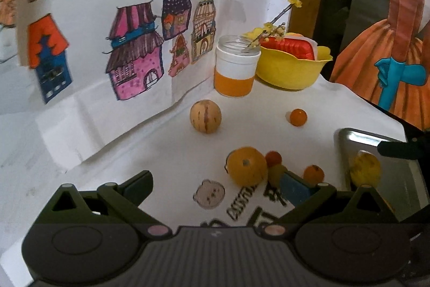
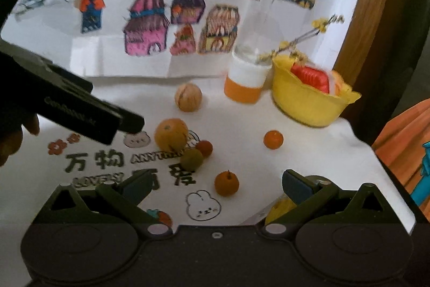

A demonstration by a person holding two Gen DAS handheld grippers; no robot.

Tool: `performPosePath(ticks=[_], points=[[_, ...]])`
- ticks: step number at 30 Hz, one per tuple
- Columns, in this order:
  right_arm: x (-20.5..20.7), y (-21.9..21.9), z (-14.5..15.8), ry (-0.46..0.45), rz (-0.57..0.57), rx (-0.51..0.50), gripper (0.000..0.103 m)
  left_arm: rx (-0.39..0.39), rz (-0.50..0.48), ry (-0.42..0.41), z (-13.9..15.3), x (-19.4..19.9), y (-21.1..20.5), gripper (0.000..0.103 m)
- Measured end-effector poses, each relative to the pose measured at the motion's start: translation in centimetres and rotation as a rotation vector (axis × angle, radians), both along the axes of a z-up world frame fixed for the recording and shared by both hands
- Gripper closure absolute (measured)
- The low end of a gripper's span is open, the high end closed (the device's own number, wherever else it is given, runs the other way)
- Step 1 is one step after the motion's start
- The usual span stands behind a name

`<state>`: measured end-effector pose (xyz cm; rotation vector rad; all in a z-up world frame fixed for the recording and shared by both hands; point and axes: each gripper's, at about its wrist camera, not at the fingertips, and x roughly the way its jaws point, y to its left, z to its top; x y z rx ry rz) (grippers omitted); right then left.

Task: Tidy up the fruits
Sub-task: 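Move both open tools toward the remaining small fruits on the paper, then close the left tool on the orange round fruit while the right tool closes on a small tangerine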

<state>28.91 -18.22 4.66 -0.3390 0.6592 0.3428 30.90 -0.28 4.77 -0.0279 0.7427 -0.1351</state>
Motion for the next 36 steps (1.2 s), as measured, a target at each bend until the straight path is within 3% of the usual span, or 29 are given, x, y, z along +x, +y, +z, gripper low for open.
performPosePath(ticks=[7,14,26,30,36], points=[[3.6,-0.1,-1.5,0.084,0.058,-0.088,0.001,-0.02,-0.01,0.031,-1.8,3.2,-0.5,0.001],[6.0,-0.2,-2.7,0.167,0.086,-0.051,0.003,-0.052,-0.034,0.064,-3.5,5.0,-1.0,0.001],[7.6,-0.4,-4.2,0.221,0.104,-0.017,0.033,-0.079,-0.084,0.08,-4.8,6.1,-1.3,0.002],[8.0,-0.8,-4.5,0.239,0.097,-0.006,0.051,-0.072,-0.113,0.078,-4.8,6.3,-1.8,0.008],[8.2,-1.1,-4.6,0.266,0.101,0.038,0.06,-0.086,-0.116,0.082,-4.9,6.7,-1.9,0.02]])
